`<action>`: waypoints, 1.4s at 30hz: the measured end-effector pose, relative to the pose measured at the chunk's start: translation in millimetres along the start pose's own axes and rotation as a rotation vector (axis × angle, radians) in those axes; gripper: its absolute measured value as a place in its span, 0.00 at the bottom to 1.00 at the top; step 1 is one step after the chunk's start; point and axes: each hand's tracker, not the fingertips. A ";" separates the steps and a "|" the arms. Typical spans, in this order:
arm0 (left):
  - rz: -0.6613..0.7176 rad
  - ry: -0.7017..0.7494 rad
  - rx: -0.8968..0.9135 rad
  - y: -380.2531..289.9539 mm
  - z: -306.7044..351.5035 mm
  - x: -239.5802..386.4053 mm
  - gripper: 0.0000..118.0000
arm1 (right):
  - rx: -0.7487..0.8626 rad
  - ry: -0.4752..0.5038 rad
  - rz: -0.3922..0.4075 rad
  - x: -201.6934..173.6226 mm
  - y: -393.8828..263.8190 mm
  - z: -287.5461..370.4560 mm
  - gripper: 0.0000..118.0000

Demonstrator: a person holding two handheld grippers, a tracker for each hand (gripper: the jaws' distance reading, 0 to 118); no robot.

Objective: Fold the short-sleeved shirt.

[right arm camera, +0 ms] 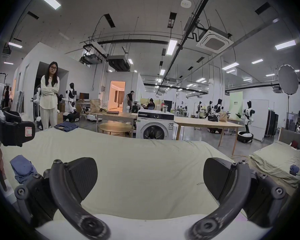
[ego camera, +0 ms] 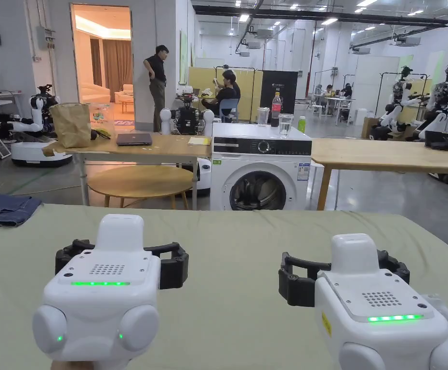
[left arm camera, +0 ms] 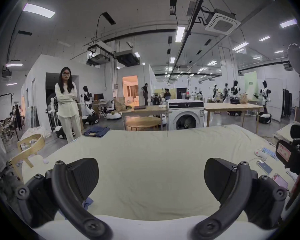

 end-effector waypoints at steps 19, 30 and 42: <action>0.011 -0.091 0.029 9.5 10.0 -8.9 1.00 | 0.001 0.013 -0.003 -1.9 3.8 -0.5 1.00; 0.005 -0.077 0.008 10.7 9.4 -8.8 1.00 | -0.007 0.023 -0.004 -4.2 2.9 -0.1 1.00; -0.020 -0.079 0.010 9.1 6.7 -5.6 1.00 | -0.012 0.030 -0.012 -6.0 2.8 -0.7 1.00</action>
